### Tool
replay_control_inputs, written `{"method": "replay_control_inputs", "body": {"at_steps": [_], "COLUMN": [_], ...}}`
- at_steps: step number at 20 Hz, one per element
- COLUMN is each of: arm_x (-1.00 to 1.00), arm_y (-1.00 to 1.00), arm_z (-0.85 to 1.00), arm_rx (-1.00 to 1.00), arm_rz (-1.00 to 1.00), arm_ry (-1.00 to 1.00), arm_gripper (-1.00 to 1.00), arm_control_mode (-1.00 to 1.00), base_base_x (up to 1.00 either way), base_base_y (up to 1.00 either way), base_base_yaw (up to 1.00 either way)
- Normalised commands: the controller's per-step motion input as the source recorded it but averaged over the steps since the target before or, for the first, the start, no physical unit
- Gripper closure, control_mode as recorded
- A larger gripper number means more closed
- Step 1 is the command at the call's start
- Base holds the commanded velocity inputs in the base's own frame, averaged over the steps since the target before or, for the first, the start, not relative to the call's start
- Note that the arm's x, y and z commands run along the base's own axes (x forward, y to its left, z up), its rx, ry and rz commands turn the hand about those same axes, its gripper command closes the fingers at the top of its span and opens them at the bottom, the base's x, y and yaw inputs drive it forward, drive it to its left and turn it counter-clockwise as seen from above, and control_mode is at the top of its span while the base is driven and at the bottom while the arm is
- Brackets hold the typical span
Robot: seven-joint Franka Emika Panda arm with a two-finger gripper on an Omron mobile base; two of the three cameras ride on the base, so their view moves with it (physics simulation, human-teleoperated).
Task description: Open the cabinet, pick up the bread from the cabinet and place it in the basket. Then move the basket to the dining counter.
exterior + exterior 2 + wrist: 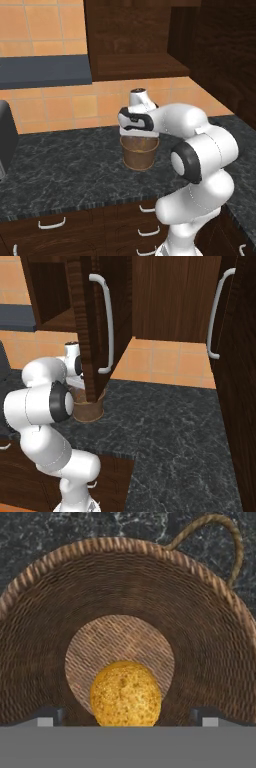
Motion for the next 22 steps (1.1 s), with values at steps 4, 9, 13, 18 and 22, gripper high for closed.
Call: {"method": "replay_control_inputs", "body": {"at_steps": [4, 9, 13, 18, 22], "arm_x": [-0.09, -0.70, -0.15, -0.05, -0.38], "arm_y": [0.00, -0.24, -0.65, -0.38, -0.01], "arm_z": [0.15, 0.00, 0.00, 0.00, -0.05], "arm_rx": [0.00, 0.02, 0.15, 0.12, 0.00], "arm_rz": [-0.01, -0.17, -0.27, -0.19, -0.07], "arm_ry": [0.01, 0.00, 0.00, -0.04, -0.09], "arm_gripper": [-1.00, -1.00, -1.00, -1.00, -1.00], "arm_control_mode": [-1.00, -1.00, -1.00, -1.00, -1.00], "base_base_x": [0.00, 0.00, 0.00, 0.00, 0.00], "base_base_y": [0.00, 0.00, 0.00, 0.00, 0.00], "base_base_yaw": [0.00, 0.00, 0.00, 0.00, 0.00]}}
